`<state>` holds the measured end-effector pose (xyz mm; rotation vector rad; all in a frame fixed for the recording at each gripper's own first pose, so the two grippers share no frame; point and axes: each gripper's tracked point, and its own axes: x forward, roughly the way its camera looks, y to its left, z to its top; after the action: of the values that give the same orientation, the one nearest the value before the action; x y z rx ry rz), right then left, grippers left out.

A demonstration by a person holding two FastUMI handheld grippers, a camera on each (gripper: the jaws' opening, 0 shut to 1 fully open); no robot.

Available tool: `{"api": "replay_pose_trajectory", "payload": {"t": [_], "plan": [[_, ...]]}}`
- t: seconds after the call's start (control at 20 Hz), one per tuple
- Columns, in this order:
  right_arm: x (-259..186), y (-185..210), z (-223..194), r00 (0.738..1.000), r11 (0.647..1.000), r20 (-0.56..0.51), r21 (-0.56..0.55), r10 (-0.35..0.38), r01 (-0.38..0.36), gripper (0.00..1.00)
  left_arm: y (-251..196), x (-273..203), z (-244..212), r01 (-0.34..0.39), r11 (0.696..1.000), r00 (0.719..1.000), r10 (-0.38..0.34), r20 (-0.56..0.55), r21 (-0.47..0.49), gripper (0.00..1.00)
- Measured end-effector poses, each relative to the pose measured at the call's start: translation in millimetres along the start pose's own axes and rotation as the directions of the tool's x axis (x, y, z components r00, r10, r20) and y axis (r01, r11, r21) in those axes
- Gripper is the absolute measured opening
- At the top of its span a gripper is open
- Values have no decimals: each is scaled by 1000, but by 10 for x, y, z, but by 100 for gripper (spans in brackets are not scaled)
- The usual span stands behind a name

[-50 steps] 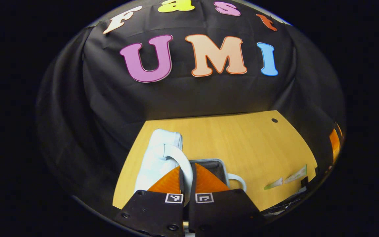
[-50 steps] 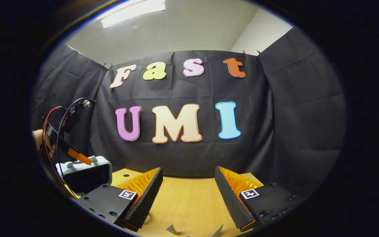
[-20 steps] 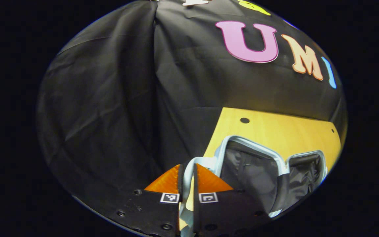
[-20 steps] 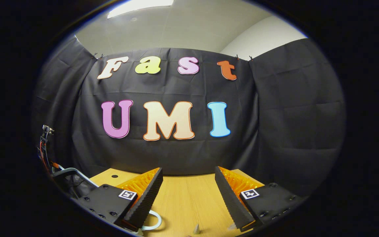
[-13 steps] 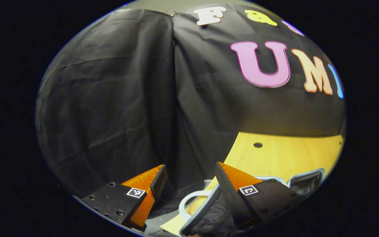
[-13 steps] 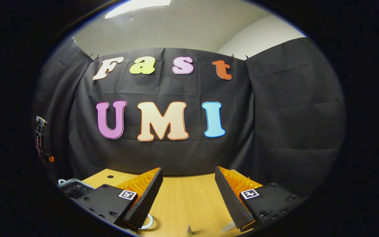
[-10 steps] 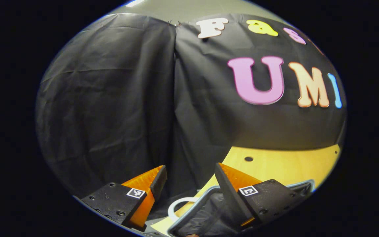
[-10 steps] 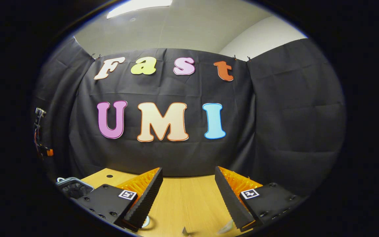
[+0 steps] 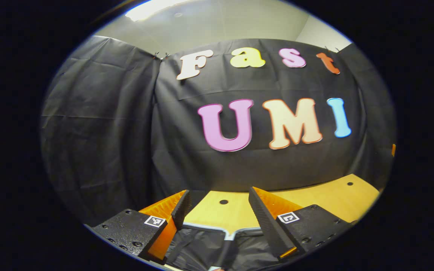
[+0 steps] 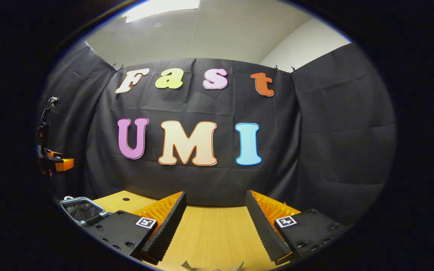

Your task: First open the suitcase, pack the skin care products into it, and then close the suitcase.

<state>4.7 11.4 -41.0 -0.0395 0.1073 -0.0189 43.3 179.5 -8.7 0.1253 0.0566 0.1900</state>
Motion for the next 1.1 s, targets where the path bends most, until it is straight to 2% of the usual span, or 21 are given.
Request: {"api": "replay_pose_trajectory", "payload": {"t": [0.05,0.35,0.5,0.7,0.85,0.9,1.1], "plan": [[-3,-55,-7,1000,1000,1,3,5,-5,98,-191,-58,28,24,1000,1000,-24,8,-2,93],[-8,-252,-11,998,998,11,-2,58,-58,99,-1254,-449,-133,144,989,989,-145,-34,-44,94],[-46,-362,-48,996,996,10,-5,84,-84,99,-1705,-622,-347,205,978,975,-207,-77,-27,94],[-113,-456,-174,991,991,-6,-15,132,-132,99,-2321,-868,-732,294,955,943,-296,-149,-40,94],[-145,-558,-296,990,990,-34,-20,136,-137,99,-2658,-988,-1075,338,940,917,-338,-212,-38,94],[-160,-581,-331,990,990,-43,-22,138,-139,99,-2731,-1167,-1186,348,936,907,-348,-236,-42,94],[-201,-730,-402,990,990,-62,-50,130,-133,99,-3031,-1264,-1620,394,916,863,-398,-310,-79,93]]}}
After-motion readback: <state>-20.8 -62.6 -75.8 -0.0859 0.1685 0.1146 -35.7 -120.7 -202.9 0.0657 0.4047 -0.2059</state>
